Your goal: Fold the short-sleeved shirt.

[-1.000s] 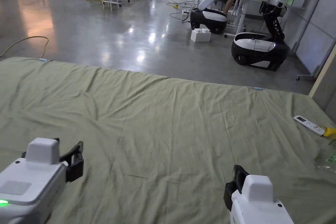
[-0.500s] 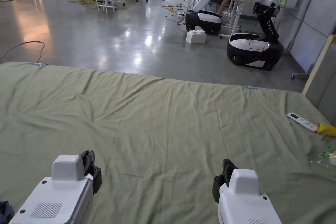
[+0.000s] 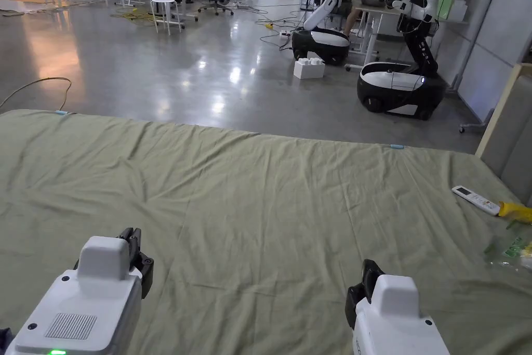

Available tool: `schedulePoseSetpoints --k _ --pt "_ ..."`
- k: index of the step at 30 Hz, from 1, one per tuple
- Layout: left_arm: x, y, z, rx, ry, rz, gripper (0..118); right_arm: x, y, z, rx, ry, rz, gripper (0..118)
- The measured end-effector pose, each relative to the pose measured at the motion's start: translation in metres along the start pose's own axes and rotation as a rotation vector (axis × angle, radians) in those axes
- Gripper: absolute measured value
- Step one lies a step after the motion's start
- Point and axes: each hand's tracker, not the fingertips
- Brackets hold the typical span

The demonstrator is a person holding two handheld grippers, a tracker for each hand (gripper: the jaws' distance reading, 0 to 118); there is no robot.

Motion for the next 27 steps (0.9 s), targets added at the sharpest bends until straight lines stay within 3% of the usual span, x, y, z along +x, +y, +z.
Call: schedulePoseSetpoints --k 7,9,10,13,16,18,20,22,27 --pt "0.000 0.004 0.001 0.011 -0.003 0.013 5 0.001 0.002 0.001 0.010 -0.001 -0.004 2" --pt "0.002 0.004 0.001 0.012 -0.010 0.008 11 0.000 0.002 0.003 0.012 -0.009 -0.004 22" --pt "0.002 0.004 0.002 0.018 -0.007 0.002 27 0.000 0.002 0.003 0.014 -0.012 0.000 42" --pt "0.006 0.003 0.002 0.029 0.000 -0.018 70 0.001 0.001 0.002 0.001 -0.001 -0.026 64" --pt "0.007 0.003 0.004 0.038 0.012 -0.015 71 0.000 0.001 0.002 0.001 -0.027 -0.018 87" --pt "0.007 0.002 0.003 0.034 0.022 -0.009 71 -0.001 0.001 0.002 0.005 -0.049 -0.005 91" --pt "0.006 0.002 0.002 0.024 0.035 0.000 78 -0.001 0.001 0.003 0.005 -0.052 -0.010 104" --pt "0.004 0.001 0.003 0.020 0.045 0.017 88 0.001 0.001 0.005 0.007 -0.049 -0.020 108" --pt "-0.004 0.000 0.005 0.007 0.051 0.080 90 0.004 0.001 0.006 0.011 -0.055 -0.039 116"
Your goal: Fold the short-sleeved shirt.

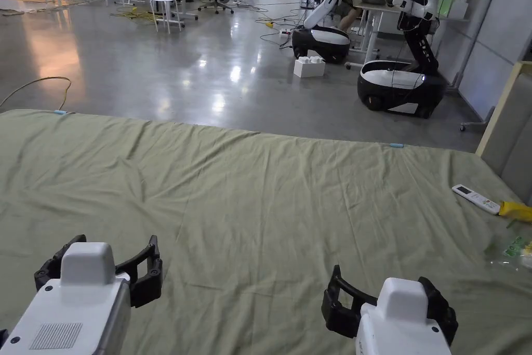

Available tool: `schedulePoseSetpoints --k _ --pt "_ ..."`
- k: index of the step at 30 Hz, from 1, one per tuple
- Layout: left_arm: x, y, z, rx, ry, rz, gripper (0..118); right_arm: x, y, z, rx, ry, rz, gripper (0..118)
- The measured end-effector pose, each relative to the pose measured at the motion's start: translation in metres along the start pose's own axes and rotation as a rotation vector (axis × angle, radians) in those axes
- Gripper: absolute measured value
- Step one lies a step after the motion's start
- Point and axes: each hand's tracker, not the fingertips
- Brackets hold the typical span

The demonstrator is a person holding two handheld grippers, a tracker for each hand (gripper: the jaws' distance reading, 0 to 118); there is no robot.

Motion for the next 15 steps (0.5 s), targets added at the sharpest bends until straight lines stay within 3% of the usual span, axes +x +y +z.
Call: schedulePoseSetpoints --k 8,9,12,15 --pt "-0.0009 -0.0039 -0.0017 -0.014 0.001 -0.032 96 0.0030 0.0007 -0.0010 -0.032 0.010 -0.076 118" --pt "-0.0009 -0.0040 -0.0015 -0.015 -0.004 -0.036 96 0.0011 0.0041 -0.0006 -0.001 -0.002 -0.029 118" --pt "-0.0014 -0.0042 -0.0011 -0.013 -0.035 -0.026 100 -0.0027 0.0076 -0.0016 0.015 0.005 0.001 118" --pt "0.0032 -0.0062 -0.0013 0.001 -0.032 -0.047 100 -0.0011 0.0094 -0.0041 -0.011 0.049 -0.058 118"
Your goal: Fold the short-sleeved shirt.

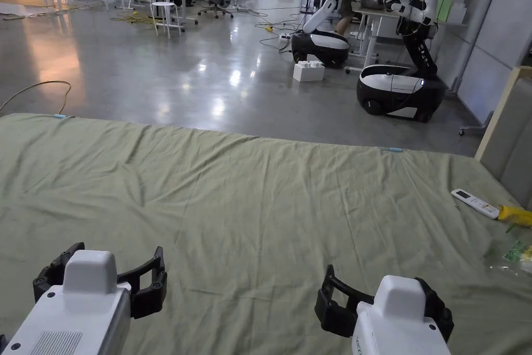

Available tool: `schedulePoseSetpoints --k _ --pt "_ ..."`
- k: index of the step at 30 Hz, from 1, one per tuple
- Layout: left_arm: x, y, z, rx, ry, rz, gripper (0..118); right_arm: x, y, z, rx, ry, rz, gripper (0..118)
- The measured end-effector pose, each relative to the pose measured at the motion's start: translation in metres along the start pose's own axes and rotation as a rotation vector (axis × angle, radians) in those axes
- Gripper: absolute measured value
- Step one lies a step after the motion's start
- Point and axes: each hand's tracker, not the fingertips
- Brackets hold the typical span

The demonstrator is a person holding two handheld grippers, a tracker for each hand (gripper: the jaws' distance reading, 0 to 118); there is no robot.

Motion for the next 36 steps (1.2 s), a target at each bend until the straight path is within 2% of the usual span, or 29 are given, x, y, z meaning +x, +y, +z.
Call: schedulePoseSetpoints --k 5,11,14,24,28,36 --pt "0.001 -0.001 0.000 0.009 -0.011 -0.017 100 -0.003 0.006 -0.005 -0.050 -0.034 -0.052 118" --pt "-0.005 0.001 -0.003 0.011 0.036 0.053 100 0.003 0.014 -0.007 -0.087 0.056 -0.146 118" --pt "-0.006 0.000 -0.003 0.024 0.050 0.055 101 0.003 0.020 -0.010 -0.107 0.042 -0.168 118" --pt "-0.010 0.004 -0.004 -0.009 0.026 0.072 101 -0.002 0.027 -0.023 -0.223 -0.064 -0.171 118" --pt "-0.011 0.003 -0.005 -0.021 0.021 0.068 101 -0.009 0.023 -0.026 -0.247 -0.124 -0.096 118" --pt "-0.012 0.000 -0.007 -0.042 0.016 0.064 101 -0.011 0.013 -0.030 -0.271 -0.113 -0.083 118"
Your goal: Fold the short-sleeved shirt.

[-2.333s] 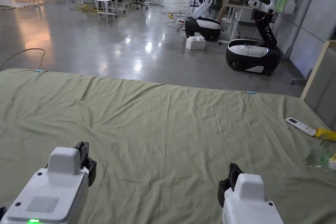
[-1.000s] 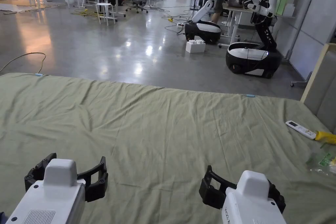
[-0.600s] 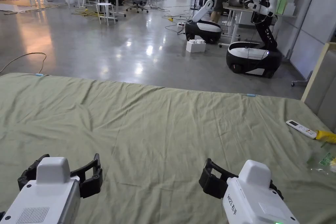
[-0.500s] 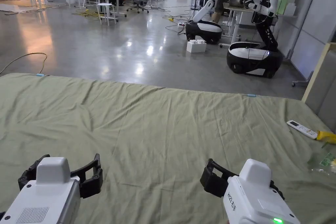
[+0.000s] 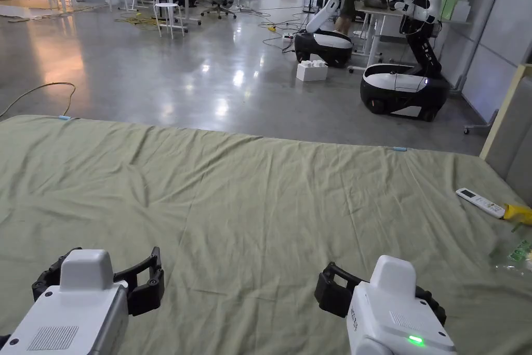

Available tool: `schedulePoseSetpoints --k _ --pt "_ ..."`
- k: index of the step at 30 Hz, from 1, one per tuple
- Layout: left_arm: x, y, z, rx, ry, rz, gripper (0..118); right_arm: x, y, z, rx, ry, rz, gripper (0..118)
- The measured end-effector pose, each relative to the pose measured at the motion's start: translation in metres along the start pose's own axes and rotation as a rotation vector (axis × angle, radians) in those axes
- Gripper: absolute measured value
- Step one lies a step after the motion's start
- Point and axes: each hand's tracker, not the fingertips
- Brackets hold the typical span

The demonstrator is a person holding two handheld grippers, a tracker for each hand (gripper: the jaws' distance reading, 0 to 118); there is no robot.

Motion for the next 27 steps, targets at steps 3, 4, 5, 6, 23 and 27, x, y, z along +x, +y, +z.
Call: schedulePoseSetpoints --k 3,4,5,6,23,27 --pt "-0.002 0.000 -0.001 -0.003 0.002 0.001 101 0.001 -0.003 -0.001 -0.002 0.002 0.012 118" --pt "-0.002 0.001 -0.001 -0.002 0.002 0.004 101 0.002 -0.004 -0.002 -0.005 0.004 0.013 118" --pt "-0.003 0.001 -0.001 -0.001 0.001 0.006 101 0.002 -0.005 -0.003 -0.006 0.003 0.013 118" --pt "-0.003 0.002 -0.001 -0.001 0.001 0.007 101 0.002 -0.005 -0.003 -0.008 0.000 0.012 118" --pt "-0.003 -0.005 0.001 0.004 0.005 0.004 101 0.010 -0.007 -0.008 -0.030 -0.006 0.012 118" --pt "-0.004 -0.002 0.000 0.001 0.001 0.003 101 0.011 -0.009 -0.009 -0.033 -0.009 0.010 118"
